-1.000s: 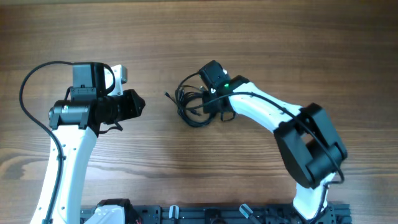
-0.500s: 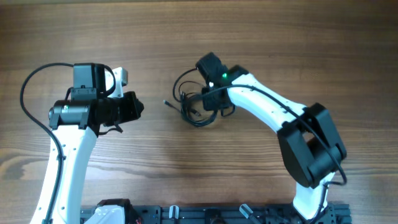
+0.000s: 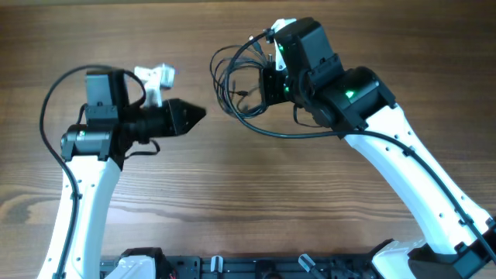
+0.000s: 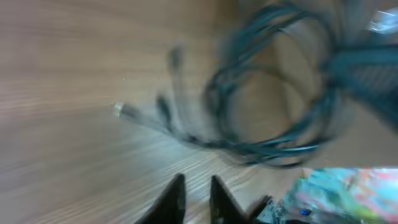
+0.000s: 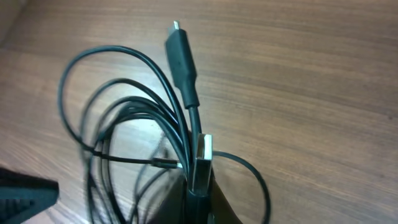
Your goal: Untangle cables
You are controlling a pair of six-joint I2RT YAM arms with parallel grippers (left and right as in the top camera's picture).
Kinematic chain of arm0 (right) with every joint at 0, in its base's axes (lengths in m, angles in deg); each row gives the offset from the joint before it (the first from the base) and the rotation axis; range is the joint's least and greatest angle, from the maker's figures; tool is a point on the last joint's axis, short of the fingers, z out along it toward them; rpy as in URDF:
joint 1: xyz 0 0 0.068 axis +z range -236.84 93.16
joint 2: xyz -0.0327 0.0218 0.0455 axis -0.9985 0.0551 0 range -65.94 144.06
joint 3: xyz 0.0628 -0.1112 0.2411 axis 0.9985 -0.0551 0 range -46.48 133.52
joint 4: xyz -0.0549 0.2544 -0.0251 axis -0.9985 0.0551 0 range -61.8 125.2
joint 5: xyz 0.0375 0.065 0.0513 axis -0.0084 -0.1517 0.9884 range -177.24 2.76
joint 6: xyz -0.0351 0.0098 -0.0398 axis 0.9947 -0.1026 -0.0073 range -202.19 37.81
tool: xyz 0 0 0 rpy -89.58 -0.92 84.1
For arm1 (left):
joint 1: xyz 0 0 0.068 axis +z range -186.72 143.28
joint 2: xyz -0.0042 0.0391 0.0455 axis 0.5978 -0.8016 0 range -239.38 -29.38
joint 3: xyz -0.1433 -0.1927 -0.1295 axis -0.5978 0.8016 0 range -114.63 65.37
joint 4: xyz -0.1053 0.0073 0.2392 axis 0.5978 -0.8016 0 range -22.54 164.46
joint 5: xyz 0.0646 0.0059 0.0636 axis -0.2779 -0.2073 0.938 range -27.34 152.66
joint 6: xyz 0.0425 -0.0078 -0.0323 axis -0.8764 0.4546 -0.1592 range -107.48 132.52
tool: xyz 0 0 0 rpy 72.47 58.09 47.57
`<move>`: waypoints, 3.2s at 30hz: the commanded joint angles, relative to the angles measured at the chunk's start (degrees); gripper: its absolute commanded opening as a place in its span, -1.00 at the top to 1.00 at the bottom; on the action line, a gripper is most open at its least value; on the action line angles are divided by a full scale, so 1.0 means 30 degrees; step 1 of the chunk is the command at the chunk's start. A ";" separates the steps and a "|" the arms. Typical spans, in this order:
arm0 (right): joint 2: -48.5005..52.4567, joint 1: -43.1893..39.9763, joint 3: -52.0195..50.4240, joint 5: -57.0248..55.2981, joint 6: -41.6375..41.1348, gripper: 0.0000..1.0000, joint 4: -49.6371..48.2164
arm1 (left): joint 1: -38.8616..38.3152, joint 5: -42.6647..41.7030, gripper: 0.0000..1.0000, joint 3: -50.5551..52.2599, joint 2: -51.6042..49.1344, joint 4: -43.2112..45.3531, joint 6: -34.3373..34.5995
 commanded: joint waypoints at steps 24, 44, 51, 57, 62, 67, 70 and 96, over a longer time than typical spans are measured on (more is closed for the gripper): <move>-0.1647 -0.0007 0.0415 0.6025 0.0175 0.91 -0.0350 | -0.5493 0.7038 0.07 -0.0357 -0.3242 0.3665 0.1035; -0.3104 -0.0007 0.0393 -0.0401 -0.2018 -0.99 0.5166 | -0.4707 0.1209 0.03 -0.1151 -0.3191 0.0845 -0.0991; 0.1858 -0.0007 0.0379 0.2040 0.1872 -0.69 0.5792 | -0.0488 1.4003 0.32 -0.3650 -0.0262 -0.3257 0.3592; 0.6513 0.0503 0.0379 0.4663 0.6033 -0.51 0.4962 | 0.6171 1.2101 0.21 -0.3650 0.3504 -0.6127 0.3847; 0.9173 0.2106 0.0270 0.4051 0.9719 -0.53 0.4386 | 0.6543 1.1854 0.17 -0.3643 0.3876 -0.7439 0.3847; 1.1642 0.3621 0.0255 0.3446 1.0746 -0.36 0.4073 | 0.6543 1.1723 0.13 -0.3643 0.3796 -0.7788 0.3351; 1.1890 0.4546 0.0255 0.3432 1.0754 -0.28 0.2623 | 0.6543 1.1322 0.12 -0.3643 0.3796 -0.7803 0.3359; 1.3231 0.4765 -0.0408 0.0117 0.8021 -0.08 -0.2484 | 0.6543 1.1213 0.01 -0.3643 0.3796 -0.7854 0.2346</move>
